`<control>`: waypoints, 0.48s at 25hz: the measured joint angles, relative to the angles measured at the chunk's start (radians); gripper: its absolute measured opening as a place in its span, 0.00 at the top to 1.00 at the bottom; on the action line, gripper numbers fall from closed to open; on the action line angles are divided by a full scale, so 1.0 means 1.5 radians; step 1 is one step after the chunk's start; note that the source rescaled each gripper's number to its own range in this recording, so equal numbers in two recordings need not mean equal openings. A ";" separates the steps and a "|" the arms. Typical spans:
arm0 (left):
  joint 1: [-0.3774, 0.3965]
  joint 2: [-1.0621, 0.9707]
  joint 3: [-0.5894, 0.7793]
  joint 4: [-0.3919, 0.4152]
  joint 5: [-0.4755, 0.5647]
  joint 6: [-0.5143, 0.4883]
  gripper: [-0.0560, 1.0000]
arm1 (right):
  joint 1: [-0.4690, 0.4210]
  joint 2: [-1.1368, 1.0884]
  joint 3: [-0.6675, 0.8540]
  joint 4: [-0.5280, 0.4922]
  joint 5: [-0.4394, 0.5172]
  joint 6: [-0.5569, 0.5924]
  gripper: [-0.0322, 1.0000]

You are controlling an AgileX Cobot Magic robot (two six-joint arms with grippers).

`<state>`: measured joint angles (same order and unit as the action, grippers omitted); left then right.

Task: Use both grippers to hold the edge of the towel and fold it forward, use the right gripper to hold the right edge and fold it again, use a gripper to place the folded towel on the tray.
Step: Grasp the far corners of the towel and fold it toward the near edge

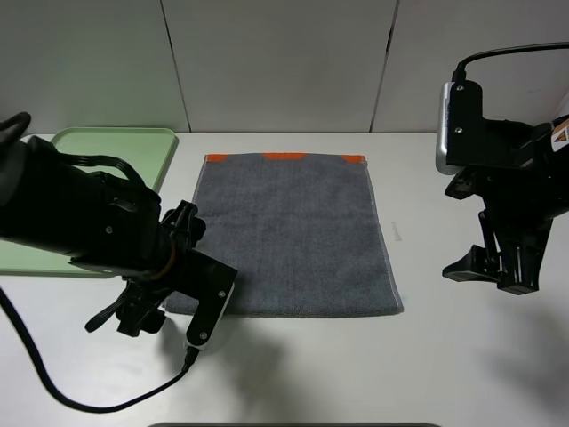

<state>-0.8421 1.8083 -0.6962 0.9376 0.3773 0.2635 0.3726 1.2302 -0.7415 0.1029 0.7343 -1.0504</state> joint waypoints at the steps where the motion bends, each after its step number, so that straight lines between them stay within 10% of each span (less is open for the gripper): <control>1: 0.000 0.006 0.000 0.003 -0.005 -0.005 0.05 | 0.000 0.000 0.000 0.000 0.000 0.000 0.00; 12: 0.000 0.023 -0.002 0.017 -0.025 -0.016 0.05 | 0.000 0.066 0.000 0.000 -0.024 0.000 0.00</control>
<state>-0.8421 1.8425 -0.6991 0.9630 0.3396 0.2394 0.3726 1.3299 -0.7415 0.1029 0.6987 -1.0504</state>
